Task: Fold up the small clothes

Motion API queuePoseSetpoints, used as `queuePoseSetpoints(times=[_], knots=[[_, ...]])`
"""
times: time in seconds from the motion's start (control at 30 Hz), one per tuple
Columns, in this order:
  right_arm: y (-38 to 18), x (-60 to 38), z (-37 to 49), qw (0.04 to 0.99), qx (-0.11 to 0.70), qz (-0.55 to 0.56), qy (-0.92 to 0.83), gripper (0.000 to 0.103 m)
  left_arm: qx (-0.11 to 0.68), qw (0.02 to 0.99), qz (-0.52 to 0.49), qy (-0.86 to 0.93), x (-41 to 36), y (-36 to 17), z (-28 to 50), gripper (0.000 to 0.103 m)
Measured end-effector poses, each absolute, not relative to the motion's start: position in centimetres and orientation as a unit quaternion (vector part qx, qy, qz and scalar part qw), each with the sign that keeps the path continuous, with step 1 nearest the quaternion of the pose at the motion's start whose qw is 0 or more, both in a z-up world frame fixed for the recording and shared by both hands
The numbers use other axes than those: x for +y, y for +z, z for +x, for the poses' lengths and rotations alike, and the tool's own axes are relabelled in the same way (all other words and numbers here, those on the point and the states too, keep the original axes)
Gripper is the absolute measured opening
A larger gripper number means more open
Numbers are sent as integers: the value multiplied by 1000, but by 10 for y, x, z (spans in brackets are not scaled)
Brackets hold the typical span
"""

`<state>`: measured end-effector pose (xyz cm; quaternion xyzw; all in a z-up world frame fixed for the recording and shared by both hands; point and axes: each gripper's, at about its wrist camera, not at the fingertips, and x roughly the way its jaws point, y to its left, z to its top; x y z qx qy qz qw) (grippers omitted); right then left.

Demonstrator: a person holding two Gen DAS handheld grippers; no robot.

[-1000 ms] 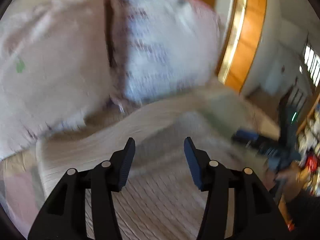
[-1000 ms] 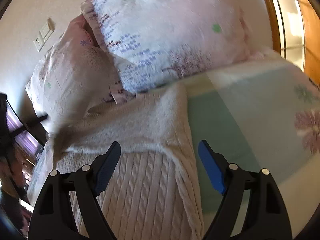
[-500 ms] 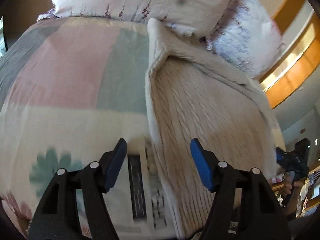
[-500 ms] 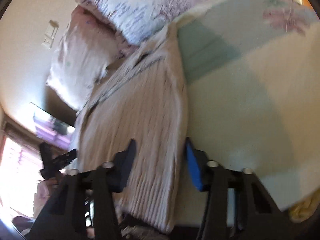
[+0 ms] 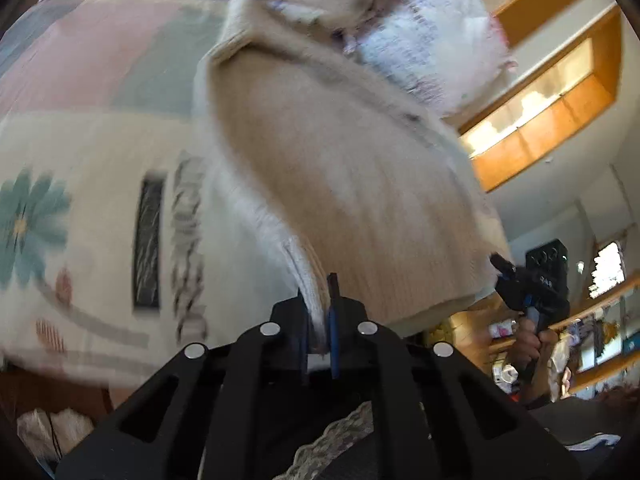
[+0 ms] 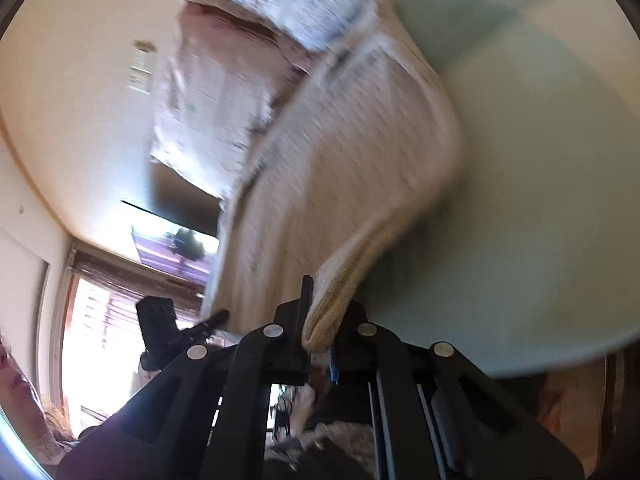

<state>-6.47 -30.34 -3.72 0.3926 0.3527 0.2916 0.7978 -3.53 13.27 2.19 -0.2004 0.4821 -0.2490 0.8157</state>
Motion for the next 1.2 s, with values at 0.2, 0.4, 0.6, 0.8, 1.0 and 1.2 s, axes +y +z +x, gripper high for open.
queuePoseSetpoints(times=[0.2,0.4,0.6,0.8,1.0,1.2], knots=[[43,-318,17,836,230,393,307,6,364,883,-204,-214,169,101,72,7],[69,-311,164,860,195,400,250,6,342,906,-199,-151,158,117,209,7],[20,-279,259,867,348,338,116,43,423,870,-234,-94,157,59,279,45],[44,-292,210,904,272,302,134,97,416,866,-248,-125,192,57,236,78],[32,-302,198,885,299,324,150,97,480,812,-292,-159,187,12,235,50],[20,-326,168,876,307,336,160,97,447,777,-401,-187,177,8,231,19]])
